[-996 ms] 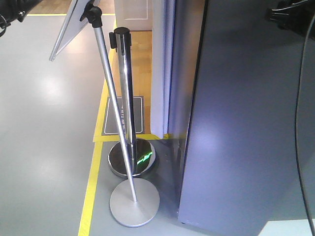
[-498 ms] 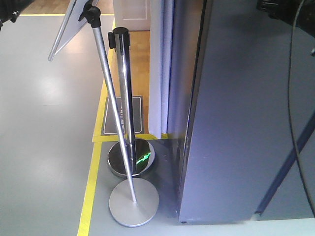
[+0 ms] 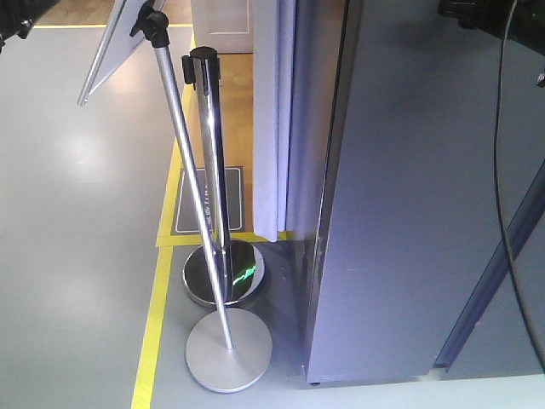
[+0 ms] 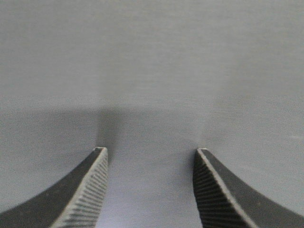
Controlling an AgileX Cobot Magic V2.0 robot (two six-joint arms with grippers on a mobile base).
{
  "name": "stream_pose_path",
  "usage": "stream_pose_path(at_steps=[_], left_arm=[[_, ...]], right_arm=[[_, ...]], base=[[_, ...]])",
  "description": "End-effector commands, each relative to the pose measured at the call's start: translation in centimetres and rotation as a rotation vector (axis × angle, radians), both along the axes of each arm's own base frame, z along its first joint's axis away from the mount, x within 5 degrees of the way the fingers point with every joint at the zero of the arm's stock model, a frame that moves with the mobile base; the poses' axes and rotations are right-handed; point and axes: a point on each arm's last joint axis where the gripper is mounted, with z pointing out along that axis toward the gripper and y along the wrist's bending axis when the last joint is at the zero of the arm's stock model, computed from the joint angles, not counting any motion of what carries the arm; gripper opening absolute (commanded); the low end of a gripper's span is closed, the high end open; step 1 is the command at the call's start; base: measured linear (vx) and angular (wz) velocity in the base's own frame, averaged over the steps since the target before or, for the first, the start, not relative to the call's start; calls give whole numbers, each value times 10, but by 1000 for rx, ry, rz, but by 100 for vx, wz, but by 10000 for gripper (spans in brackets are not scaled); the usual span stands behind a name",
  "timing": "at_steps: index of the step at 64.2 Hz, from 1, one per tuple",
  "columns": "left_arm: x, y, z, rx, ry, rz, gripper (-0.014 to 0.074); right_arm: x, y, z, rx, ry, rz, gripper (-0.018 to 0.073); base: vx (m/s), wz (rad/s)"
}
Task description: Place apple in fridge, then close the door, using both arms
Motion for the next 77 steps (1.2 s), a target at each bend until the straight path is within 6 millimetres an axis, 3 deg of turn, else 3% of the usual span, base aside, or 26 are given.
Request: stream_pose_path(at_steps=[1,13,27,30,40,51,59,70,77], left_arm=[[-14,-2,29,-47,-91,-34,390],[-17,-3,34,-54,-105,-37,279],[-37,12,55,-37,-171,-14,36],[-43,16,61,-30,-194,-20,-9],[-73,19,80,87,-272,-74,-7],[-106,4,84,308,-230,-123,-7],[-127,-6,76,348,-211,-140,-7],[-164,-14,49,331,-154,-136,-7],[-195,-20,20,317,-103,-136,-7]], right_arm=[[-28,16,48,-25,-82,106,374],[-79,30,93,-43,-121,270,230],[-137,43,130,-78,-160,420,-15],[-149,45,137,-87,-172,444,-13],[-182,52,149,-96,-160,543,-5],[-208,58,149,-124,-93,641,-3],[-217,57,145,-140,-55,636,-3],[-237,52,112,-96,-35,559,-3],[-261,48,73,-80,0,497,-3]], base=[[0,0],[0,1],[0,0],[0,0],[0,0],[0,0],[0,0],[0,0],[0,0]])
